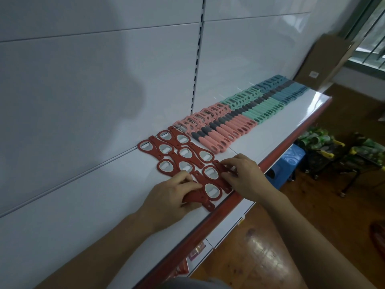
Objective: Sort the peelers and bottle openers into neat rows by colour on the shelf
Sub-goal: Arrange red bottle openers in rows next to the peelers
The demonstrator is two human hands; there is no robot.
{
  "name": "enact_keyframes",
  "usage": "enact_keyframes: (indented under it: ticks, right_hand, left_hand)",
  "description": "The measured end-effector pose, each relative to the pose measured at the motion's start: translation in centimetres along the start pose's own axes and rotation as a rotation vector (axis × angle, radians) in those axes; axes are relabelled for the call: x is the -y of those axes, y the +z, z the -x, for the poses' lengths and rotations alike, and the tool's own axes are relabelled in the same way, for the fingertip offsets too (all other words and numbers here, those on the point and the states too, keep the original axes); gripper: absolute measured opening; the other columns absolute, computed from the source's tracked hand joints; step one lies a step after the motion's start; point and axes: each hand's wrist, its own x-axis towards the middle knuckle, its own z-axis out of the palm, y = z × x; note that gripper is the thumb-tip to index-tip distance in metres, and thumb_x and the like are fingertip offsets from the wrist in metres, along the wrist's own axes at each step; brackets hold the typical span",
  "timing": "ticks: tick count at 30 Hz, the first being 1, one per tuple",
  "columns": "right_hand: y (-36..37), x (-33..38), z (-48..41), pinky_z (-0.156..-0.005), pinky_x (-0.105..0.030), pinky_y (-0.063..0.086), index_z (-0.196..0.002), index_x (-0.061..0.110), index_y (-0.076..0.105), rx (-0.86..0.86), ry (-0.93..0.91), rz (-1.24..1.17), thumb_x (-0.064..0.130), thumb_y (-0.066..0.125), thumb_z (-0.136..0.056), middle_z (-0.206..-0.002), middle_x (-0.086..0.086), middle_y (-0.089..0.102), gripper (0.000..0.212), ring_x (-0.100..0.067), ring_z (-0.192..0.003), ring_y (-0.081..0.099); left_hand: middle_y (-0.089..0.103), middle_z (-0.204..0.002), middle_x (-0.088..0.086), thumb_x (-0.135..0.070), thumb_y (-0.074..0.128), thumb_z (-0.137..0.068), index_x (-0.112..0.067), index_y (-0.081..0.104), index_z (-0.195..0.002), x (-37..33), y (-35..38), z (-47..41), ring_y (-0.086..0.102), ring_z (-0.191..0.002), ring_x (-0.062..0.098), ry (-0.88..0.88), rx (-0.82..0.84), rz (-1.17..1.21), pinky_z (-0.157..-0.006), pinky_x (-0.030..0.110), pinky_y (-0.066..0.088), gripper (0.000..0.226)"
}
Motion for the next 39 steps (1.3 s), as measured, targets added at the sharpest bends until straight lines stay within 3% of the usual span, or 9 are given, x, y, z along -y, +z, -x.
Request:
enact_keyframes:
  ticks: [3,5,11,19,25,29,35,39]
  right_hand:
    - [-0.1,-0.4,-0.1,-0.091,-0.023,0.050,-0.137,0.021,0.063,0.005,-0.023,-0.003,0.029,0.061,-0.100,-0.121,0.003,0.060,0.038,-0.011,-0.105,0.056]
    - [-0.1,-0.6,-0.1,-0.089,-0.021,0.049,-0.136,0.021,0.063,0.003,-0.039,-0.006,0.030,0.061,-0.099,-0.119,0.003,0.060,0.037,-0.010,-0.103,0.056]
    - [-0.6,-0.8,-0.4,-0.089,-0.027,0.052,-0.132,0.022,0.065,0.030,-0.084,-0.030,0.033,0.064,-0.097,-0.114,0.003,0.060,0.037,-0.010,-0.099,0.055]
    - [-1.6,-1.7,-1.4,-0.082,-0.021,0.052,-0.128,0.023,0.068,0.084,-0.181,-0.051,0.030,0.067,-0.095,-0.107,0.009,0.059,0.034,-0.006,-0.091,0.055]
    - [-1.8,-2.2,-1.9,-0.073,-0.008,0.041,-0.126,0.025,0.069,0.110,-0.238,-0.065,0.026,0.068,-0.094,-0.104,0.014,0.057,0.033,0.001,-0.087,0.054]
    - [-1.6,-2.4,-1.8,-0.071,-0.010,0.039,-0.120,0.026,0.072,0.087,-0.276,-0.078,0.024,0.067,-0.093,-0.098,0.014,0.057,0.027,0.001,-0.087,0.053]
    - [-1.1,-2.8,-1.5,-0.076,-0.012,0.045,-0.128,0.026,0.069,0.089,-0.270,-0.097,0.029,0.063,-0.096,-0.106,0.009,0.060,0.033,-0.006,-0.092,0.057]
    - [-1.4,-3.2,-1.7,-0.075,-0.009,0.040,-0.136,0.024,0.061,0.083,-0.260,-0.091,0.031,0.065,-0.095,-0.109,0.011,0.055,0.042,-0.003,-0.089,0.054]
  left_hand:
    - [0.049,-0.149,-0.008,-0.055,0.053,-0.091,-0.024,0.058,-0.144,-0.5,0.2,-0.3,0.062,-0.118,0.016,0.012,0.062,-0.117,-0.094,0.028,0.053,0.061]
    - [0.046,-0.156,-0.007,-0.050,0.050,-0.090,-0.025,0.053,-0.148,-0.7,0.2,-0.4,0.063,-0.121,0.019,0.015,0.095,-0.170,-0.096,0.032,0.052,0.063]
    - [0.056,-0.145,-0.008,-0.049,0.045,-0.087,-0.025,0.063,-0.139,-1.1,0.5,-0.5,0.070,-0.104,0.020,0.016,0.056,-0.199,-0.082,0.036,0.059,0.059]
    - [0.060,-0.137,-0.008,-0.048,0.049,-0.086,-0.025,0.066,-0.133,-1.6,0.6,-0.5,0.070,-0.098,0.015,-0.003,0.025,-0.180,-0.077,0.028,0.058,0.055]
    - [0.057,-0.138,-0.013,-0.045,0.057,-0.083,-0.027,0.066,-0.133,-1.7,0.8,-0.4,0.068,-0.105,0.012,-0.036,-0.001,-0.129,-0.082,0.030,0.060,0.054]
    - [0.056,-0.138,-0.013,-0.044,0.058,-0.083,-0.027,0.066,-0.133,-1.8,0.9,-0.3,0.067,-0.105,0.011,-0.025,-0.016,-0.135,-0.084,0.022,0.054,0.054]
    - [0.054,-0.141,-0.011,-0.043,0.054,-0.086,-0.028,0.063,-0.136,-1.6,0.9,-0.3,0.068,-0.105,0.015,-0.007,0.001,-0.158,-0.082,0.036,0.060,0.053]
    - [0.051,-0.145,-0.009,-0.034,0.062,-0.093,-0.028,0.061,-0.138,-0.8,0.7,-0.1,0.063,-0.117,0.014,0.031,0.000,-0.170,-0.094,0.028,0.056,0.046]
